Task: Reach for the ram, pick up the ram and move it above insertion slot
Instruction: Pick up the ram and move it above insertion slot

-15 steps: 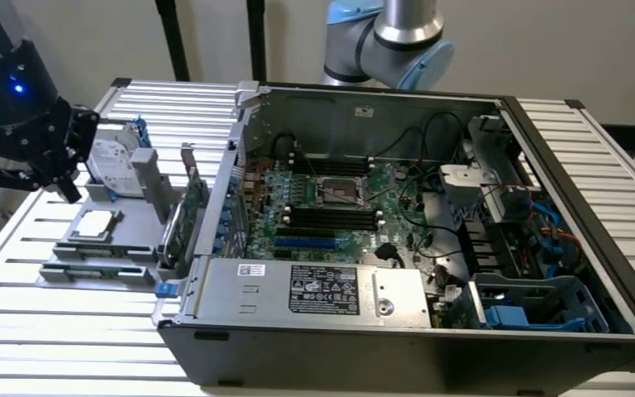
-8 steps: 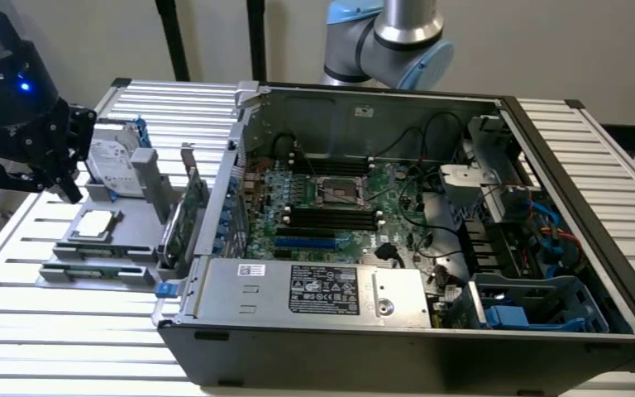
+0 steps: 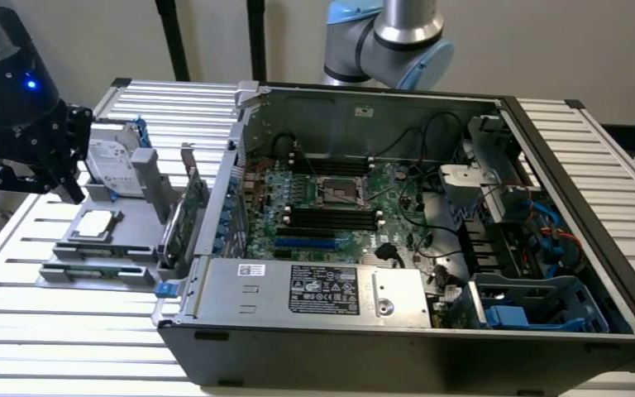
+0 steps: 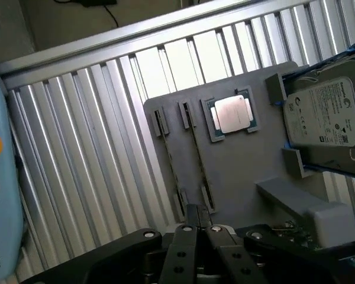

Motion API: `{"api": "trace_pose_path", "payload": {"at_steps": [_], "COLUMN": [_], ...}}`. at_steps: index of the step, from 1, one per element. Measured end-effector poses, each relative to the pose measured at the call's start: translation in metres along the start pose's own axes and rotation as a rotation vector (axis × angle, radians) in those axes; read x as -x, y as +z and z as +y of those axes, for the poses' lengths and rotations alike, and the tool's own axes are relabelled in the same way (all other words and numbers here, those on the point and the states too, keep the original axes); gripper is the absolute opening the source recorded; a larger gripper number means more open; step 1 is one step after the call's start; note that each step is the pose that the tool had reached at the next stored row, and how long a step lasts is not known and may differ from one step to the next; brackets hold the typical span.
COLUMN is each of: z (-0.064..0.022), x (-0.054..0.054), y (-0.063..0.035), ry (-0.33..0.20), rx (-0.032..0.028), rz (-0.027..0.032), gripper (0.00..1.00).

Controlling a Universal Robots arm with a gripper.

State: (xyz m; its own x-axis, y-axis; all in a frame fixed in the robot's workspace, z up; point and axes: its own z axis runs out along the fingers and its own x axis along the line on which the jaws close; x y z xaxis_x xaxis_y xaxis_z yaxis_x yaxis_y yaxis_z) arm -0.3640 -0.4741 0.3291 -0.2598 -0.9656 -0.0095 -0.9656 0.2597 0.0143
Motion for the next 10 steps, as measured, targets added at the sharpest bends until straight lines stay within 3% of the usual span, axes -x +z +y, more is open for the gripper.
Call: {"api": "trace_pose_path", "payload": {"at_steps": [6,10], "z": [0.0,0.0001], "x": [0.0,0.0], "y": [0.001,0.001], "ry": [-0.107,-0.116], "rx": [-0.0112,-0.0115], "rz": [-0.0017,-0.0017], "gripper": [0.11,0.12]}}
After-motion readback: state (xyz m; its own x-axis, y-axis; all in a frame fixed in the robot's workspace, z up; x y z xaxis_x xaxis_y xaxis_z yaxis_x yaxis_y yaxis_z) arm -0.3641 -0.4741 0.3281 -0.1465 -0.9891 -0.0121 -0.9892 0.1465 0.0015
